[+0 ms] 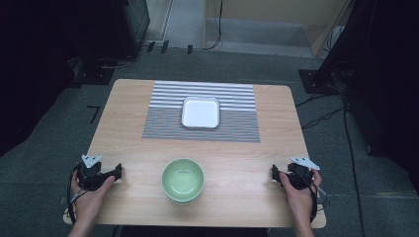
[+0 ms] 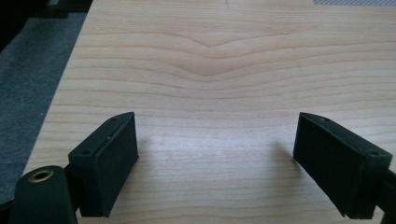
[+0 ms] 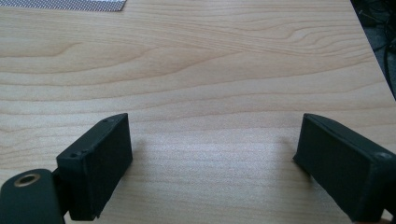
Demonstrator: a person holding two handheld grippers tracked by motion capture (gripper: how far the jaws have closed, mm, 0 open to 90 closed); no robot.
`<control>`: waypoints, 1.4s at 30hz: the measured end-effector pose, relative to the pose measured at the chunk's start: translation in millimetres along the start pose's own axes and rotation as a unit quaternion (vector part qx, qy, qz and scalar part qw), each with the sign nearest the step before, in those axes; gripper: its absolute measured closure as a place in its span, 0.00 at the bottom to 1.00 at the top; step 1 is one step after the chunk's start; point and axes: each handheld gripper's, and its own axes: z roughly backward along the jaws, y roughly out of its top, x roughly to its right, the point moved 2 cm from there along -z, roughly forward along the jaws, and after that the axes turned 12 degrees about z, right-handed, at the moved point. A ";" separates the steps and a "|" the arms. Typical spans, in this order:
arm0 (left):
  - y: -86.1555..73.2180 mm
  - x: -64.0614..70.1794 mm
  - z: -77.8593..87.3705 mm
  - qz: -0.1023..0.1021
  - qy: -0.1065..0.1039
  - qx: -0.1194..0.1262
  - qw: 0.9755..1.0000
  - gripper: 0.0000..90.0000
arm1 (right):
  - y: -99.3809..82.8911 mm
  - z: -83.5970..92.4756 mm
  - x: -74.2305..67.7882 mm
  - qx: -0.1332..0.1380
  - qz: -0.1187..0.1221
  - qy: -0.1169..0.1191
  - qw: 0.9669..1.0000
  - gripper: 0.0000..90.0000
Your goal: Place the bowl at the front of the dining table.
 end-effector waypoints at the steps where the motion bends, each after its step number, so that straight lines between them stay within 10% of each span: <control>1: 0.2 1.7 1.2 -0.002 -0.002 0.002 1.000 0.15 | 0.2 -0.1 -0.2 0.000 -0.001 -0.001 1.000 0.10; 23: 7.5 43.5 39.2 -0.012 -0.136 0.038 0.990 0.16 | 2.0 0.1 -5.9 0.005 -0.001 0.003 1.000 0.10; 33: 10.7 56.1 53.5 -0.021 -0.151 0.047 0.987 0.16 | 17.7 15.0 -28.9 0.044 0.006 0.034 0.998 0.10; 42: 9.8 76.1 70.2 -0.037 -0.192 0.056 0.979 0.17 | 36.5 35.1 -61.3 0.086 0.018 0.081 0.993 0.10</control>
